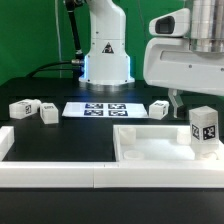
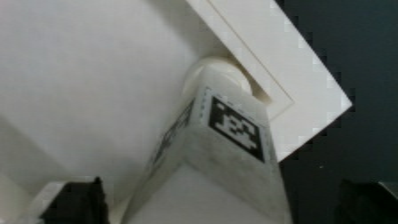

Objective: Assemble square table

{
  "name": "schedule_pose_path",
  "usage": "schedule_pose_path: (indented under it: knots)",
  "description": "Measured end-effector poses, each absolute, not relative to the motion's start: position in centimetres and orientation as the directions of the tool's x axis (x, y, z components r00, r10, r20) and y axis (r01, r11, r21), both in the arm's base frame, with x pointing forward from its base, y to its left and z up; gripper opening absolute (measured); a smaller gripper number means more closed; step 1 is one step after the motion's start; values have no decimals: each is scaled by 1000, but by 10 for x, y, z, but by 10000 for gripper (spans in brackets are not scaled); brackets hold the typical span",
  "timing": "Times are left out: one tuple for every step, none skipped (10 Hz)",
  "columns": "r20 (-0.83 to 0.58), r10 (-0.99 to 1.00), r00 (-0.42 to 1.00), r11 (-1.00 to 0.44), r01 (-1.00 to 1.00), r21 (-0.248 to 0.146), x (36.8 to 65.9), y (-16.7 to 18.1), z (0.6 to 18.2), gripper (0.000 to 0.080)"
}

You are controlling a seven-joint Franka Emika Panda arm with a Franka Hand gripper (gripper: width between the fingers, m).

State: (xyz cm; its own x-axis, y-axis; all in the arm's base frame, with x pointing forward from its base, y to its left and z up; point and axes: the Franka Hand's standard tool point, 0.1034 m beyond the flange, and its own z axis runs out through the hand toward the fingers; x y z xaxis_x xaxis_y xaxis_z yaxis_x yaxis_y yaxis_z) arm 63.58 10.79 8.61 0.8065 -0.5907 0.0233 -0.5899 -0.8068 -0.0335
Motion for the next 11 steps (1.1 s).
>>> schedule_pose_path:
  knots:
    - [25, -545, 838, -838, -545, -32, 636, 108, 86, 649]
    - [38, -479, 877, -877, -478, -40, 636, 111, 87, 649]
    - [62, -385, 921, -922, -382, -55, 635, 117, 89, 649]
    - [67, -296, 953, -955, -293, -54, 630, 116, 86, 649]
    - [70, -209, 975, -977, -206, -51, 630, 108, 85, 649]
    - [75, -129, 989, -991, -126, -43, 631, 102, 85, 649]
    - [76, -70, 995, -997, -67, -38, 631, 101, 84, 649]
    - [77, -49, 996, -998, -46, -36, 631, 101, 84, 649]
    - [76, -47, 996, -998, -45, -36, 631, 101, 84, 649]
    - [75, -74, 994, -997, -71, -38, 631, 101, 83, 534]
    - [75, -73, 995, -997, -70, -38, 631, 101, 83, 399]
